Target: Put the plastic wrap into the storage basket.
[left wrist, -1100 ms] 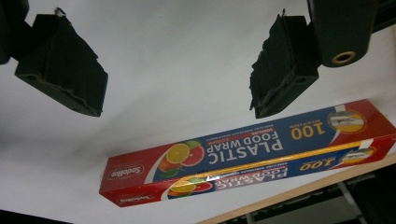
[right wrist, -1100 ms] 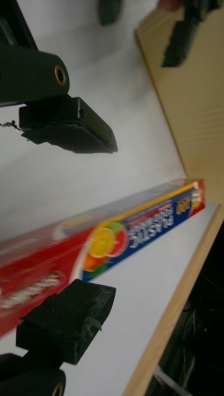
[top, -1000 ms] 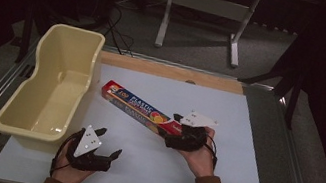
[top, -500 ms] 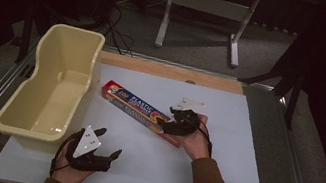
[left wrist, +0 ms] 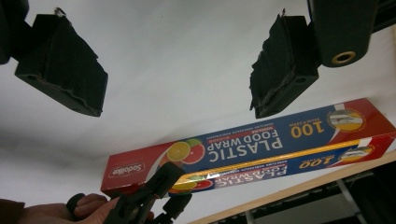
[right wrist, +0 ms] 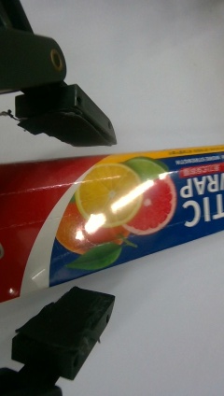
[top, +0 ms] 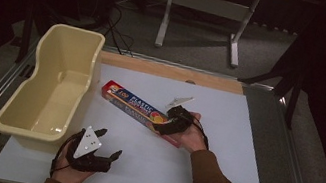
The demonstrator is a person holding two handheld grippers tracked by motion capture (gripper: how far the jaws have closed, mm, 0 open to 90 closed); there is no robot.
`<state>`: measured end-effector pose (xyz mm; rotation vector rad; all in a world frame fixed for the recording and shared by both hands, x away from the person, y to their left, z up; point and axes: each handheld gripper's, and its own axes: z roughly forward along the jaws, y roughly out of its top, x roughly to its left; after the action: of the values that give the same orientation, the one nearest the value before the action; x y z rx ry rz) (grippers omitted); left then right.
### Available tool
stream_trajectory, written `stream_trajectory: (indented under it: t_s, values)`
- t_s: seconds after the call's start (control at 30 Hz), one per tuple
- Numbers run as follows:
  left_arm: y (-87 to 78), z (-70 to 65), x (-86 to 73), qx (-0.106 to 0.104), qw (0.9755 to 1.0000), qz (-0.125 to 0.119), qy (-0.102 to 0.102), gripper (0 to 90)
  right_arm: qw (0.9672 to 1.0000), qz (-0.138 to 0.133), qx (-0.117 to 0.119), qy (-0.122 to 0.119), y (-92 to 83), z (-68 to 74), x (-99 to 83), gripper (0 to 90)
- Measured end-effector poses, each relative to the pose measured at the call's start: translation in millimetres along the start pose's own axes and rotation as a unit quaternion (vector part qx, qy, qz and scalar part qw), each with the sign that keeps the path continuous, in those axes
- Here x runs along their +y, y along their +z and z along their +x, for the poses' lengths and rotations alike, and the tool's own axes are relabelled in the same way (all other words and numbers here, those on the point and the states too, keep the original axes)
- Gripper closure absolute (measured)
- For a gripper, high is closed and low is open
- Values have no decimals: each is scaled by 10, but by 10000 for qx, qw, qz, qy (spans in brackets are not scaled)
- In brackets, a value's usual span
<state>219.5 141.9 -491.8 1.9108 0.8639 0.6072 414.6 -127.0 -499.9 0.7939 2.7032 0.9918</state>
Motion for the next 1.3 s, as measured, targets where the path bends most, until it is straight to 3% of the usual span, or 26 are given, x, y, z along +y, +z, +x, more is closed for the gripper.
stream_trajectory:
  t_s: [0.07,0.3,0.6,1.0,1.3]
  values:
    - [1,-4,0,-6,10000,-1,10,189,9999,128,-55,-51,26,1,-4,196]
    - [-2,-24,4,-8,10000,-27,73,200,9978,580,-126,-285,78,41,6,337]
    - [-29,-8,-4,39,10000,-70,26,207,9971,745,-89,-101,-14,72,-47,377]
    - [-37,-37,1,65,9998,-138,154,219,9963,710,-412,240,-415,211,-529,386]
    - [-36,-36,-3,67,9998,-144,155,220,9924,891,-576,630,-711,388,-855,386]
